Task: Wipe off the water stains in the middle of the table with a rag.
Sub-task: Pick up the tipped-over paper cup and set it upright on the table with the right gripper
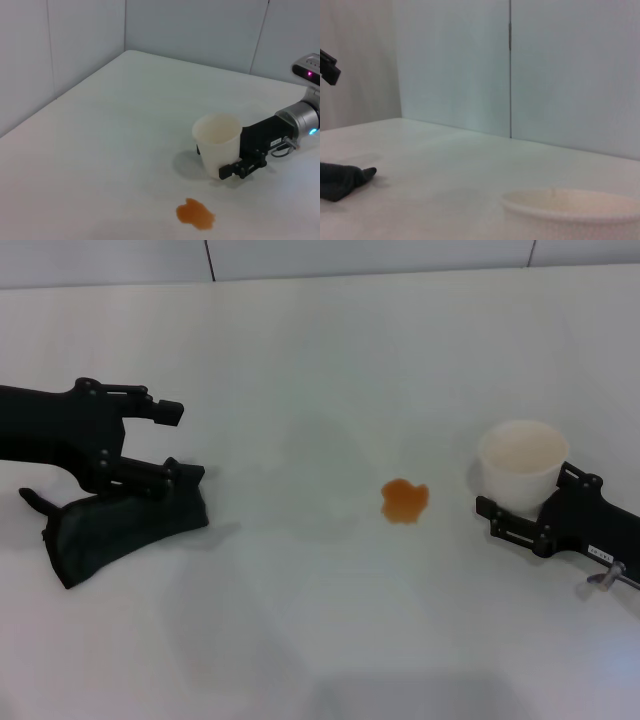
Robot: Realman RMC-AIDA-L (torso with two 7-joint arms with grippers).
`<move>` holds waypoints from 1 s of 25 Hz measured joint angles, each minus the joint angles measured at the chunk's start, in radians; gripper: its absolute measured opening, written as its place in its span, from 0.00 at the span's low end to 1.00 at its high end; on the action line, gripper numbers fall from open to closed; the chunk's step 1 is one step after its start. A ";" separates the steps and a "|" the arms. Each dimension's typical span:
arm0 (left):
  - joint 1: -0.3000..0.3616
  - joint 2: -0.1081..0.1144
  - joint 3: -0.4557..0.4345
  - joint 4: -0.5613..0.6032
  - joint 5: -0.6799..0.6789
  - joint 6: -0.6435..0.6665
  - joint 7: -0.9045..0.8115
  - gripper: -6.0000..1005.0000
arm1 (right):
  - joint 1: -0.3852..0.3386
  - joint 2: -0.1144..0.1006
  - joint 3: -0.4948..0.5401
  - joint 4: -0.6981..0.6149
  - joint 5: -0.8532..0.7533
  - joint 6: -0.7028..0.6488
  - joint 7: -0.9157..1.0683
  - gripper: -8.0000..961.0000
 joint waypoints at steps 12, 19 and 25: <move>0.009 0.000 -0.002 0.000 0.000 0.001 0.000 0.88 | -0.028 -0.006 0.000 -0.002 0.000 -0.029 0.001 0.89; 0.016 0.001 -0.005 0.000 -0.001 0.002 0.001 0.88 | -0.036 -0.022 -0.027 -0.004 -0.001 -0.058 0.052 0.89; 0.031 0.007 -0.006 0.000 -0.001 0.001 0.000 0.88 | -0.068 -0.050 -0.081 -0.100 -0.060 -0.065 0.188 0.89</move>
